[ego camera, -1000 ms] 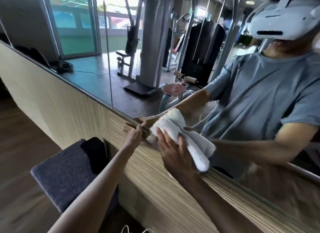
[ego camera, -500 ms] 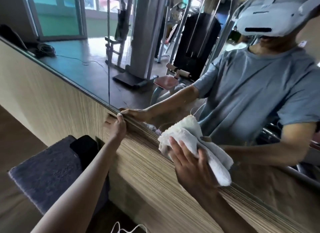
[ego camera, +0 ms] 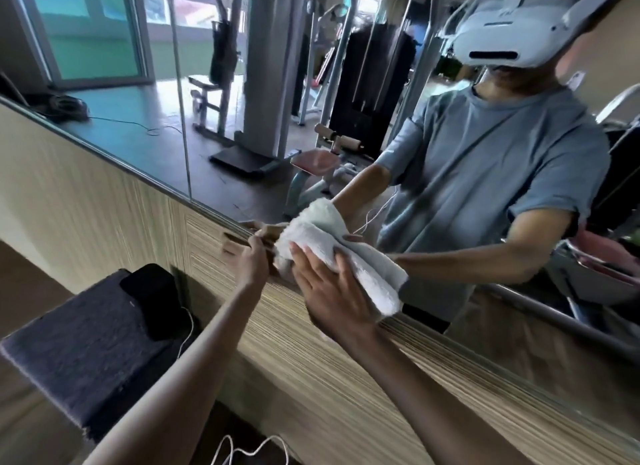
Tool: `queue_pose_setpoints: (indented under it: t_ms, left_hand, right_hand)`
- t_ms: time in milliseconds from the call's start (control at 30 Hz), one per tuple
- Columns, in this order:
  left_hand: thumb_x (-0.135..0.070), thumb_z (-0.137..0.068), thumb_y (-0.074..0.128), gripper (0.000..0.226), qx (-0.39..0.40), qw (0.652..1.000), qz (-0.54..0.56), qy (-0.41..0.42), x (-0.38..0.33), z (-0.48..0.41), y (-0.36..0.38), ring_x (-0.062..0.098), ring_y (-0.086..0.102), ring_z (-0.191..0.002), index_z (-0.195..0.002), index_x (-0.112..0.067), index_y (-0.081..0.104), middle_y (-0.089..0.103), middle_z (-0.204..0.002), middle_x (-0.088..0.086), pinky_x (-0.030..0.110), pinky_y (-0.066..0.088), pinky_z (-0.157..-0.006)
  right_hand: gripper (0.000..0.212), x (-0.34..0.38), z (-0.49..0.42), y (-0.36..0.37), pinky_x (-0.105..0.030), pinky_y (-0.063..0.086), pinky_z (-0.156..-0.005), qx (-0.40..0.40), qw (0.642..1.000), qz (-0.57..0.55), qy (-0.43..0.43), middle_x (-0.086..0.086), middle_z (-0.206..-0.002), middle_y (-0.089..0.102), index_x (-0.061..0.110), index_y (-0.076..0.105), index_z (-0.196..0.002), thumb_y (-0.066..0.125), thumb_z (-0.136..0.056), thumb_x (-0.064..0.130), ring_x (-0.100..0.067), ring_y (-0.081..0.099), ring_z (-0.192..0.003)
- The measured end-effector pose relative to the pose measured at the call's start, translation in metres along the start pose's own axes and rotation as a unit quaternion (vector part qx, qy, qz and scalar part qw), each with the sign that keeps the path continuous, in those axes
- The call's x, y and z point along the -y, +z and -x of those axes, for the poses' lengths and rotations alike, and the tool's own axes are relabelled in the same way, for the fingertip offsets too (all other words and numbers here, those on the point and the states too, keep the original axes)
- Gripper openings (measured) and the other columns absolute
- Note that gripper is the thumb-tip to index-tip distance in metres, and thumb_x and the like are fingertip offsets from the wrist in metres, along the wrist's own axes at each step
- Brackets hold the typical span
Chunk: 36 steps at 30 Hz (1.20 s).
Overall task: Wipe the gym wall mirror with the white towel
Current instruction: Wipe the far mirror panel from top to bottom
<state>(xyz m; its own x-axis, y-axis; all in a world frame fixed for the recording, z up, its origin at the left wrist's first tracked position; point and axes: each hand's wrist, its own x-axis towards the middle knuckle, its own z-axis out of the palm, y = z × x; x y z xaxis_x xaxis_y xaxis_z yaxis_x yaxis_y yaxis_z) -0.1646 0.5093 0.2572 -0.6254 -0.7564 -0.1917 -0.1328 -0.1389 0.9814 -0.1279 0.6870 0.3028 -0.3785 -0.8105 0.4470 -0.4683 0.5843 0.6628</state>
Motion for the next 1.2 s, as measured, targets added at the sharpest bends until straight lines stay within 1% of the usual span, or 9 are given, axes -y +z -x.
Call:
queue_pose_setpoints:
  t_ms: [67, 200, 333, 467, 700, 867, 1033, 1100, 1200]
  left_hand:
    - [-0.04, -0.101, 0.038, 0.076, -0.008, 1.0, -0.012, 0.01, 0.011, 0.019, 0.014, 0.032, 0.011, -0.148, -0.159, -0.003, 0.006, 0.009, -0.161, 0.024, 0.036, 0.009, -0.123]
    - [-0.071, -0.083, 0.021, 0.101, 0.036, 0.998, -0.028, -0.039, 0.059, 0.035, 0.054, 0.046, 0.028, -0.139, -0.146, 0.007, 0.028, 0.029, -0.152, 0.039, 0.052, 0.021, -0.12]
    - [-0.035, -0.1, 0.042, 0.08, 0.024, 1.0, 0.006, -0.01, 0.021, 0.127, 0.069, 0.031, 0.002, -0.153, -0.159, -0.004, -0.002, -0.001, -0.163, 0.026, 0.036, 0.002, -0.124]
    - [-0.049, -0.094, 0.041, 0.086, 0.015, 1.0, -0.004, 0.003, 0.026, 0.136, 0.073, 0.029, 0.009, -0.152, -0.16, -0.011, 0.001, -0.003, -0.164, 0.022, 0.037, 0.014, -0.124]
    - [-0.03, -0.105, 0.038, 0.07, -0.006, 0.999, -0.036, -0.011, 0.018, 0.163, 0.086, 0.032, 0.018, -0.149, -0.16, -0.007, 0.001, 0.011, -0.161, 0.028, 0.035, 0.017, -0.119]
    - [-0.033, -0.106, 0.036, 0.072, 0.022, 0.999, -0.041, -0.006, 0.032, 0.194, 0.103, 0.027, -0.001, -0.154, -0.159, -0.008, -0.007, -0.002, -0.166, 0.022, 0.034, 0.003, -0.121]
    - [-0.031, -0.107, 0.035, 0.071, 0.027, 0.999, -0.042, -0.001, 0.037, 0.211, 0.118, 0.027, -0.007, -0.154, -0.158, -0.005, -0.007, -0.007, -0.166, 0.021, 0.034, -0.002, -0.122]
    - [-0.036, -0.106, 0.038, 0.074, 0.038, 0.998, -0.044, 0.007, 0.036, 0.215, 0.116, 0.027, -0.003, -0.155, -0.159, -0.004, -0.003, -0.004, -0.166, 0.022, 0.034, -0.001, -0.123]
    - [-0.066, -0.096, 0.044, 0.099, 0.055, 0.998, -0.03, -0.014, 0.035, 0.209, 0.111, 0.028, 0.013, -0.153, -0.158, 0.0, 0.006, 0.01, -0.165, 0.021, 0.037, 0.01, -0.125]
  right_hand:
    - [0.054, -0.03, 0.051, -0.004, -0.053, 0.018, -0.112, -0.007, 1.0, -0.01, 0.003, -0.003, -0.161, 0.033, 0.019, 0.057, -0.137, 0.055, -0.083, 0.016, -0.018, 0.031, -0.145]
    - [0.055, -0.083, 0.139, -0.014, -0.051, 0.028, -0.106, 0.004, 1.0, 0.001, -0.002, -0.002, -0.161, 0.034, 0.021, 0.062, -0.13, 0.065, -0.076, 0.014, -0.018, 0.029, -0.145]
    - [0.055, -0.072, 0.13, -0.011, -0.053, 0.029, -0.104, -0.01, 1.0, 0.012, 0.02, -0.004, -0.16, 0.035, 0.019, 0.059, -0.137, 0.057, -0.082, 0.018, -0.02, 0.033, -0.144]
    - [0.053, -0.047, 0.105, -0.009, -0.052, 0.031, -0.108, -0.027, 0.997, -0.041, 0.051, -0.001, -0.161, 0.035, 0.019, 0.055, -0.141, 0.031, -0.094, 0.011, -0.016, 0.034, -0.146]
    - [0.054, -0.101, 0.205, -0.011, -0.053, 0.027, -0.111, -0.031, 0.997, -0.023, 0.07, -0.003, -0.161, 0.034, 0.016, 0.052, -0.142, 0.035, -0.091, 0.01, -0.017, 0.038, -0.145]
    - [0.055, -0.15, 0.302, -0.021, -0.056, 0.034, -0.104, -0.018, 0.997, 0.019, 0.073, -0.002, -0.159, 0.038, 0.019, 0.06, -0.136, 0.058, -0.081, 0.016, -0.021, 0.039, -0.143]
    - [0.057, -0.126, 0.256, -0.021, -0.056, 0.027, -0.104, -0.01, 0.996, 0.0, 0.083, -0.003, -0.156, 0.042, 0.019, 0.063, -0.132, 0.05, -0.077, 0.012, -0.023, 0.035, -0.141]
    - [0.056, -0.107, 0.225, -0.02, -0.056, 0.027, -0.106, -0.016, 0.995, -0.022, 0.1, -0.003, -0.157, 0.041, 0.017, 0.06, -0.135, 0.042, -0.083, 0.012, -0.022, 0.035, -0.142]
    - [0.054, -0.1, 0.217, -0.019, -0.053, 0.028, -0.108, -0.03, 0.994, -0.026, 0.1, -0.003, -0.16, 0.037, 0.016, 0.055, -0.141, 0.037, -0.09, 0.013, -0.019, 0.036, -0.143]
